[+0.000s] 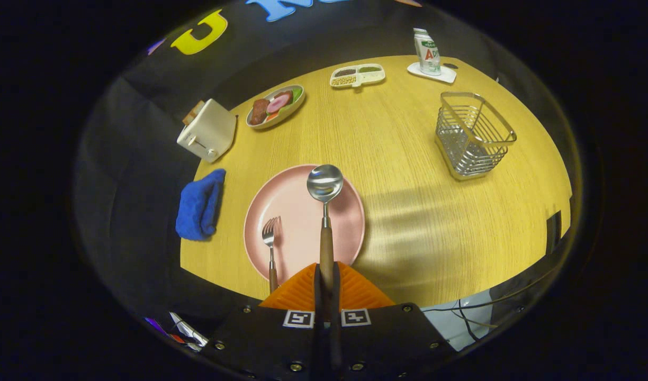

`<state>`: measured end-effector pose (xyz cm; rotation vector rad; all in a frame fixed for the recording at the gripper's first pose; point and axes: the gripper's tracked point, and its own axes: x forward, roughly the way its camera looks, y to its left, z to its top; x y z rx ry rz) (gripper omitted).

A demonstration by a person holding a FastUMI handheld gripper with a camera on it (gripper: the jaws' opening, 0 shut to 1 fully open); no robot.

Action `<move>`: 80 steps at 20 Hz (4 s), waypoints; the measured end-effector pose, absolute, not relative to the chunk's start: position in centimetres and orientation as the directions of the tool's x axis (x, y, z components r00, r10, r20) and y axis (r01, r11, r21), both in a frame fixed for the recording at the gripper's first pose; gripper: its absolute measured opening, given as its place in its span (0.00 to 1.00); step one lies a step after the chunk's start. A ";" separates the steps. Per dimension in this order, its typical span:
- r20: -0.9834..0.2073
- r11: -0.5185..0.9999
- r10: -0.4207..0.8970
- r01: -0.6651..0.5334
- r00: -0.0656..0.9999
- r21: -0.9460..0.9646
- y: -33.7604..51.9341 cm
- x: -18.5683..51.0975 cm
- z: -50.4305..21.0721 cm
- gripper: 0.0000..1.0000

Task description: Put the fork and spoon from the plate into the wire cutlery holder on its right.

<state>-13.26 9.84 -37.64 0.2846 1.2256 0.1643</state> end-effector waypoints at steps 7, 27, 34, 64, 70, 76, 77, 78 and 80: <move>-0.880 0.958 0.163 0.143 0.447 0.250 1.2 -8.3 -32.1 0.04; -0.956 0.953 0.056 0.269 0.288 0.137 -7.7 -7.2 -32.6 0.11; -0.945 0.943 0.069 0.288 0.319 0.166 -8.2 -8.0 -31.6 0.63; -0.929 0.929 0.371 -0.004 -0.010 0.371 16.8 -18.0 -37.9 0.63; -0.924 0.927 0.368 -0.039 -0.105 0.374 19.8 -20.1 -40.1 0.63; -0.929 0.934 0.339 -0.063 -0.146 0.351 20.6 -20.6 -42.0 0.63; -0.929 0.936 0.334 -0.061 -0.157 0.347 20.8 -21.0 -42.4 0.52; -0.928 0.935 0.334 -0.063 -0.169 0.348 21.0 -21.2 -42.7 0.45; -0.928 0.935 0.329 -0.078 -0.173 0.346 20.9 -21.5 -42.9 0.45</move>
